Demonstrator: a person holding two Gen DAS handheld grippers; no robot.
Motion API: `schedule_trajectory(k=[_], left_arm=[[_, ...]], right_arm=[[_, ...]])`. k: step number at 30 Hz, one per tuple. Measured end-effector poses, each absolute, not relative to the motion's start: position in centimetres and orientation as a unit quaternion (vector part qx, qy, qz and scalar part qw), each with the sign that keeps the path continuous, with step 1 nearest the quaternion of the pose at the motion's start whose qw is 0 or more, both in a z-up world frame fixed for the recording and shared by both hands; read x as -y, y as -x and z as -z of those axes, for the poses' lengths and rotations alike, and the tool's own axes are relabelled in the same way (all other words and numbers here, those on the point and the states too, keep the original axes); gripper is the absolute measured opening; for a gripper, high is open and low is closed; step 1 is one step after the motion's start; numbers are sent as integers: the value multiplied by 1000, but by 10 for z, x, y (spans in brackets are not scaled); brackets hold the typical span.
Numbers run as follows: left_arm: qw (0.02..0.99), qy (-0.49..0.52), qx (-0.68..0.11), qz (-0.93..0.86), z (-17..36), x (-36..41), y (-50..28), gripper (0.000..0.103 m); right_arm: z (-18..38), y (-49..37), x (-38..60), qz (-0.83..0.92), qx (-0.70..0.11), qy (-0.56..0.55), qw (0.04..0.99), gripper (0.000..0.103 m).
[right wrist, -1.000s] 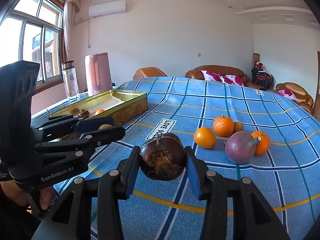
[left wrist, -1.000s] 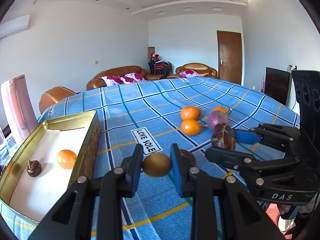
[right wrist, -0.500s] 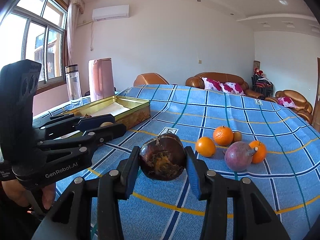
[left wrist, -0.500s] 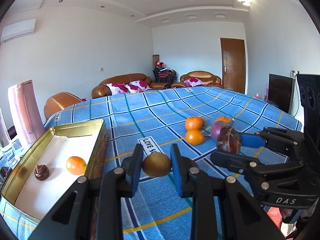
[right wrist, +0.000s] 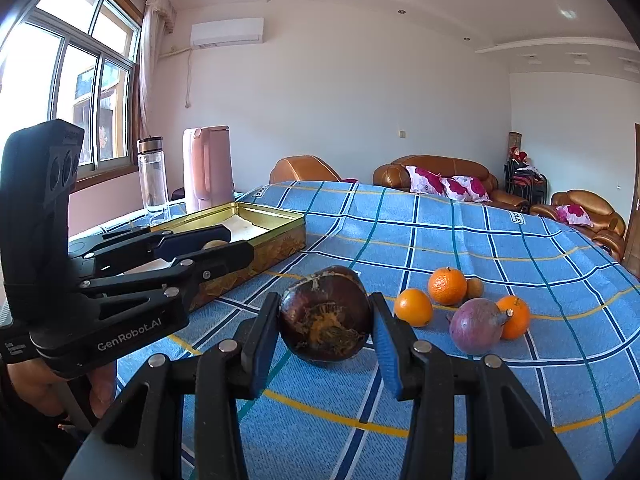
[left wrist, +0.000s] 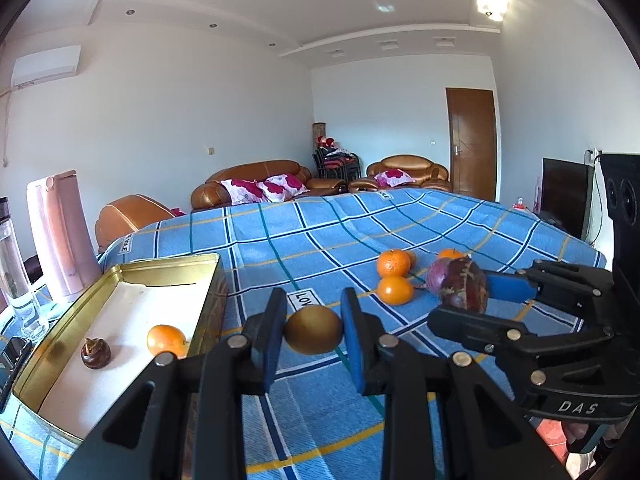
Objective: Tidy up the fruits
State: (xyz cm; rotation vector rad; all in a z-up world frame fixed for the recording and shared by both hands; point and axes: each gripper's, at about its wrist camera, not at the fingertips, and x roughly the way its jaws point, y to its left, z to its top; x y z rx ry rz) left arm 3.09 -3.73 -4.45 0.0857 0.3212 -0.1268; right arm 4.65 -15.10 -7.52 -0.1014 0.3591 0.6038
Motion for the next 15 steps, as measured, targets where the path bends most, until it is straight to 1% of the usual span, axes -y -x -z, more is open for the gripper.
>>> schedule_trajectory(k=[15], left_arm=[[988,-44,-139,53,39,35,-24,29]], right_arm=[[66,-40,148,-298,-159,54,940,46]])
